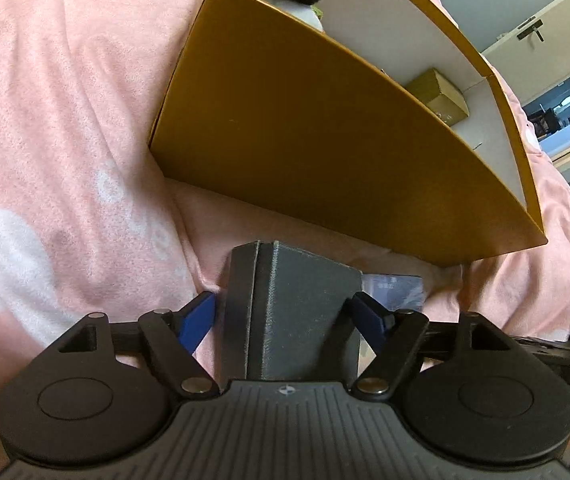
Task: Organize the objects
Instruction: 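Grasp the grey card box with the left tool while the right tool grasps the photo card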
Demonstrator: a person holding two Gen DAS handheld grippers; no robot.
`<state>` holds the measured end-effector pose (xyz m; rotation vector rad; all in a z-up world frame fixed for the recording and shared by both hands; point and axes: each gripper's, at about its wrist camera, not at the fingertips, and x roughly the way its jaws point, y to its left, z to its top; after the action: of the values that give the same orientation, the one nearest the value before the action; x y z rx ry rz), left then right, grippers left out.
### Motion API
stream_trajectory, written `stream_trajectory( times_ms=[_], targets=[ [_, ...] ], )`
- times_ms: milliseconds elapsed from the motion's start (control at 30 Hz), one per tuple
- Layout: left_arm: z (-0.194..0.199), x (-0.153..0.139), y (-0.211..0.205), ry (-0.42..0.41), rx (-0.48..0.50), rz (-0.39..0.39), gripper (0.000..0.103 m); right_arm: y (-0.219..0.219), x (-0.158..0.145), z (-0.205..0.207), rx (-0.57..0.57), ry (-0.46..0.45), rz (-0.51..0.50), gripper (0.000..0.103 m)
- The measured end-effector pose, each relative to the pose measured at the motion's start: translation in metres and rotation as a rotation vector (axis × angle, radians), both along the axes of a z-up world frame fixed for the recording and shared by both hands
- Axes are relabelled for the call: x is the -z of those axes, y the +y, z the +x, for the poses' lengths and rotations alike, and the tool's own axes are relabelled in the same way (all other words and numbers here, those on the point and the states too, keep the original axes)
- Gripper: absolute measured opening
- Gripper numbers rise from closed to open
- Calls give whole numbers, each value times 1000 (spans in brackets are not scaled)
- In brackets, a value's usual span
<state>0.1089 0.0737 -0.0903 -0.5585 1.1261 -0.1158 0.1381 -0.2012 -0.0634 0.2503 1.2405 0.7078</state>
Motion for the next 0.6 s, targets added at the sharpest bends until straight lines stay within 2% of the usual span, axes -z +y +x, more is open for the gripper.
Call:
stream_trajectory(
  times_ms=[67,100,233,433,600],
  targets=[
    [-2,-3,1,-4,-7,-1,79,1,-10,-5,-10,-29,-8,30],
    [-4,-6,1,-8,-7,-4,71,1,-15,-7,-14,-41,-11,29],
    [-14,-20,2,-27,-6,-5,53,-9,-28,-12,-30,-79,-22,25],
    [-19,-38,-3,-75,20,25,45,-6,-34,-18,-51,-123,-70,25],
    [-23,-57,-18,-146,62,54,43,-8,-50,-26,-49,-195,-92,24]
  ],
)
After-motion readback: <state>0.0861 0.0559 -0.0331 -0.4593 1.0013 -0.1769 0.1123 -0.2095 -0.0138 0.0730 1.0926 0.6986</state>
